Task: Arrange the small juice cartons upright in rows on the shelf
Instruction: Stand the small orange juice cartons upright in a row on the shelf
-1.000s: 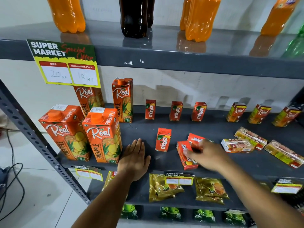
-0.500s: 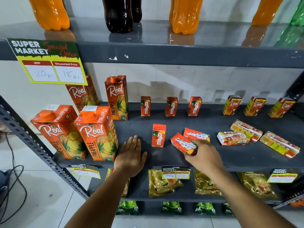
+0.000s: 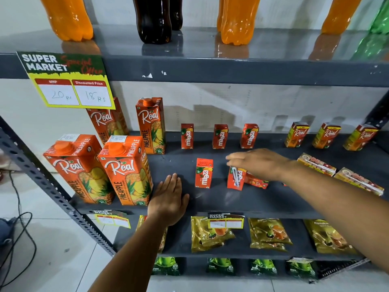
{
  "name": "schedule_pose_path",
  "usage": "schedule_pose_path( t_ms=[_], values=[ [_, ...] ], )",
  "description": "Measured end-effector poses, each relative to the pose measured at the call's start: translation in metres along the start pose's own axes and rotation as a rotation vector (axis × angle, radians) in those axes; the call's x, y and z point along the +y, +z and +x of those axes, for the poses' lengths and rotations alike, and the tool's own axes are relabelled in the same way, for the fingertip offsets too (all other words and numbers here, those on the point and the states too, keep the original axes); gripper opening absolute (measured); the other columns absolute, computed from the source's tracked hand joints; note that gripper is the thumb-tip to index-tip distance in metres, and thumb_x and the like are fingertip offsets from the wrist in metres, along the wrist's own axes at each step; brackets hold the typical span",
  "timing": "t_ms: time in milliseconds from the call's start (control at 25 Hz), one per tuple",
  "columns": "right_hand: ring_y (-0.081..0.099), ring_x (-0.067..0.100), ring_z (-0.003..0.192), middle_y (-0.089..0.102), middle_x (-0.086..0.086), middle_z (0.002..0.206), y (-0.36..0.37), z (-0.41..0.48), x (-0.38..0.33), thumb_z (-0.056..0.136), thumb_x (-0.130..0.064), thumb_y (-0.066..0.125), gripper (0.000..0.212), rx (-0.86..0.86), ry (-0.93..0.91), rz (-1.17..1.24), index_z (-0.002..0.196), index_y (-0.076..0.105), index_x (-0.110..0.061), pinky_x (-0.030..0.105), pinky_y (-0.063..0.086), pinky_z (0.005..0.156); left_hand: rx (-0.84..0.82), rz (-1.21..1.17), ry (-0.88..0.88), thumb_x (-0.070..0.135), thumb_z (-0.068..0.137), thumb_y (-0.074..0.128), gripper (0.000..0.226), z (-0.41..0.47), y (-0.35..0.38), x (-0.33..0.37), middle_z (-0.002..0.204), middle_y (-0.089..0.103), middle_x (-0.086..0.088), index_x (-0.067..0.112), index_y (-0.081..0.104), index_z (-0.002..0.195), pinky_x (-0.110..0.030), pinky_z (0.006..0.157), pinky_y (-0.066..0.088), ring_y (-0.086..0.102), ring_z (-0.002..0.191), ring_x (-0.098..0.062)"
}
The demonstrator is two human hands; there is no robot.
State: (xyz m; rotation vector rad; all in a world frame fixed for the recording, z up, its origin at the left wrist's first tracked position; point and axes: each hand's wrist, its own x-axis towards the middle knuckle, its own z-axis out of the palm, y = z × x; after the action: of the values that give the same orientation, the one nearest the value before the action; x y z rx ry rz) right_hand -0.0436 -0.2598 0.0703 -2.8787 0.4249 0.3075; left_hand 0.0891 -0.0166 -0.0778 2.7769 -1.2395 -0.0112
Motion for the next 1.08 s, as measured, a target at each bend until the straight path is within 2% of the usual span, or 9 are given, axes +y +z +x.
schedule_pose_path(
  t_ms=[280,440,560,640,720,800,880,1000,1080],
  values=[
    [0.044,0.014,0.130,0.050,-0.014,0.143,-0.009,-0.004,-0.004,0.093,-0.062,0.031,0.047,-0.040,-0.070,-0.023,0.132,0.049,-0.045,0.033,0.031,0.102,-0.004,-0.014,-0.004,0.054,0.095,0.011,0.072,-0.001,0.000,0.000,0.162,0.000,-0.006,0.009,0.003,0.151,-0.033,0.117,-0.002,-0.004,0.147,-0.019],
    [0.044,0.019,0.130,0.051,-0.006,0.143,-0.015,-0.003,-0.005,0.091,-0.034,0.055,0.047,-0.038,-0.228,-0.381,0.137,0.046,-0.032,0.039,0.040,0.102,-0.008,-0.012,0.002,0.052,0.098,0.016,0.070,0.000,0.000,-0.001,0.162,0.000,-0.006,0.009,0.004,0.151,-0.033,0.116,-0.002,-0.004,0.147,-0.019],
    [0.052,0.023,0.119,0.063,-0.001,0.126,-0.012,0.006,-0.008,0.074,-0.056,0.069,0.072,0.074,-0.171,-0.513,0.136,0.047,-0.028,0.041,0.041,0.100,-0.011,0.005,-0.004,0.059,0.090,0.003,0.079,0.000,0.001,-0.001,0.162,0.000,-0.007,0.008,0.005,0.151,-0.033,0.115,-0.004,-0.003,0.147,-0.020],
    [0.060,0.026,0.105,0.070,0.002,0.108,-0.005,0.011,-0.014,0.068,-0.070,0.062,0.073,0.124,-0.075,-0.483,0.125,0.055,-0.025,0.041,0.042,0.095,-0.013,0.010,-0.005,0.057,0.091,0.004,0.077,0.001,0.003,-0.001,0.162,0.001,-0.007,0.008,0.005,0.151,-0.033,0.115,-0.004,-0.003,0.147,-0.020],
    [0.062,0.027,0.089,0.068,0.002,0.090,-0.001,0.014,-0.021,0.068,-0.076,0.054,0.062,0.179,0.077,-0.443,0.098,0.061,-0.023,0.040,0.042,0.086,-0.016,0.004,-0.006,0.054,0.094,0.010,0.073,0.001,0.003,-0.001,0.162,0.000,-0.007,0.008,0.005,0.151,-0.033,0.116,-0.003,-0.003,0.147,-0.020],
    [0.058,0.025,0.080,0.061,0.000,0.078,0.003,0.016,-0.028,0.072,-0.078,0.047,0.056,0.183,0.219,-0.370,0.073,0.053,-0.022,0.039,0.039,0.078,-0.013,-0.001,-0.007,0.055,0.090,0.007,0.076,0.001,0.002,-0.001,0.162,0.000,-0.007,0.009,0.005,0.151,-0.033,0.116,-0.004,-0.003,0.147,-0.020],
    [0.059,0.023,0.080,0.061,-0.001,0.076,0.008,0.018,-0.038,0.075,-0.081,0.041,0.062,0.170,0.299,-0.306,0.066,0.050,-0.021,0.039,0.037,0.075,-0.009,-0.007,-0.006,0.055,0.087,0.003,0.079,0.001,0.003,-0.002,0.162,0.001,-0.007,0.008,0.006,0.151,-0.033,0.116,-0.003,-0.003,0.147,-0.020],
    [0.061,0.027,0.102,0.067,0.004,0.108,0.004,0.016,-0.030,0.070,-0.090,0.029,0.088,0.164,0.329,-0.160,0.105,0.061,-0.016,0.041,0.044,0.079,-0.003,-0.019,0.003,0.059,0.081,-0.008,0.088,0.000,0.003,-0.002,0.162,0.000,-0.007,0.008,0.006,0.151,-0.033,0.115,-0.005,-0.003,0.147,-0.020],
    [0.055,0.030,0.119,0.060,0.007,0.129,-0.007,0.010,-0.007,0.075,-0.085,0.032,0.085,0.236,0.324,0.136,0.126,0.054,-0.020,0.043,0.046,0.089,-0.003,-0.025,0.010,0.060,0.076,-0.012,0.093,0.001,0.004,-0.002,0.162,0.000,-0.007,0.008,0.006,0.151,-0.033,0.115,-0.005,-0.004,0.147,-0.020]
  ],
)
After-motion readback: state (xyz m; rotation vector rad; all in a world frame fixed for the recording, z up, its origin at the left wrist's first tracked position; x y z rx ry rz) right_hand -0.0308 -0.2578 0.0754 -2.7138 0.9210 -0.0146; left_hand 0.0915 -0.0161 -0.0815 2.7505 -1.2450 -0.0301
